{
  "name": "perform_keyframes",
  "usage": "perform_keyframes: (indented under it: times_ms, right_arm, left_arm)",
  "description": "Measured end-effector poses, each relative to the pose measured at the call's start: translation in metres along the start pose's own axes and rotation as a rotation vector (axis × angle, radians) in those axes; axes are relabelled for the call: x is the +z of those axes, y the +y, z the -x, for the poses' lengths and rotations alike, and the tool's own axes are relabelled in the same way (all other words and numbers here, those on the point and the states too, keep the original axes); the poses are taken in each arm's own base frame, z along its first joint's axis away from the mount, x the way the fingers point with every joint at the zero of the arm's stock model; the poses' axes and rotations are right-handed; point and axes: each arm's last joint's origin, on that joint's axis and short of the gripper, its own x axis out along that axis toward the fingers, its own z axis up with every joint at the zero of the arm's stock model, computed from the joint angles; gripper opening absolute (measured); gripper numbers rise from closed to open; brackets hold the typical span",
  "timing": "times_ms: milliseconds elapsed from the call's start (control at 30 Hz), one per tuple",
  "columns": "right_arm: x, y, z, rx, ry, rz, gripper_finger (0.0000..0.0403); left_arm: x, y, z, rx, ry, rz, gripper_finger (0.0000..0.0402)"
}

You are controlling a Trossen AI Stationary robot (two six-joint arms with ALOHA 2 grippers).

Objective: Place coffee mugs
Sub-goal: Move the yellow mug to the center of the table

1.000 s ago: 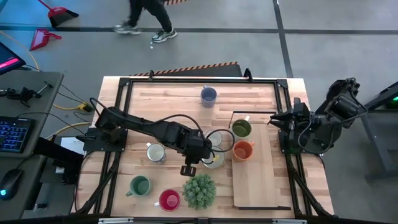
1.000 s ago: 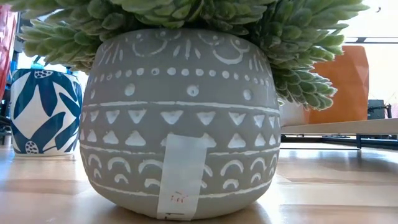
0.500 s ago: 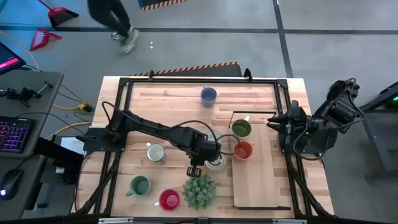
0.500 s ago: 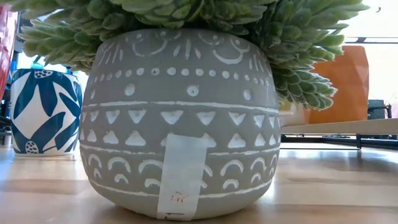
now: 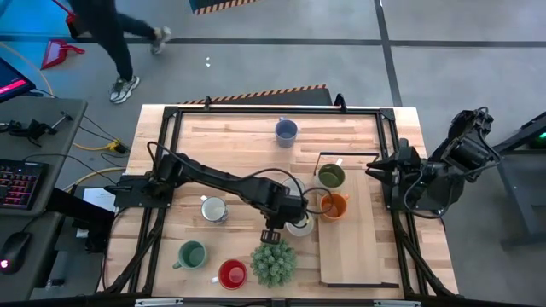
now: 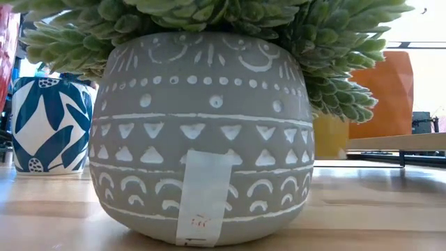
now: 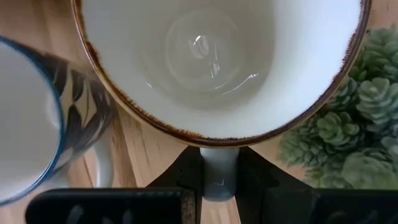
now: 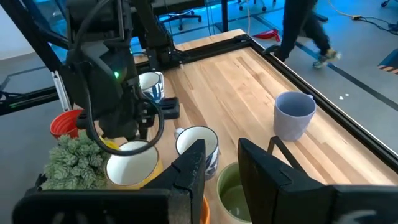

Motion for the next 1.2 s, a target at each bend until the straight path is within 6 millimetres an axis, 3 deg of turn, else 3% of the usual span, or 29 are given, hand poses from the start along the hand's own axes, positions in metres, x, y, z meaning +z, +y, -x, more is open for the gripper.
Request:
perform_keyframes:
  times_ms: [1200]
  right_arm:
    - [0.0005, 0.0030, 0.0001, 0.056, 0.030, 0.038, 0.0081]
  left_arm:
    - [0.0006, -0.0048, -0.0101, -0.002, 0.015, 0.067, 0.0051]
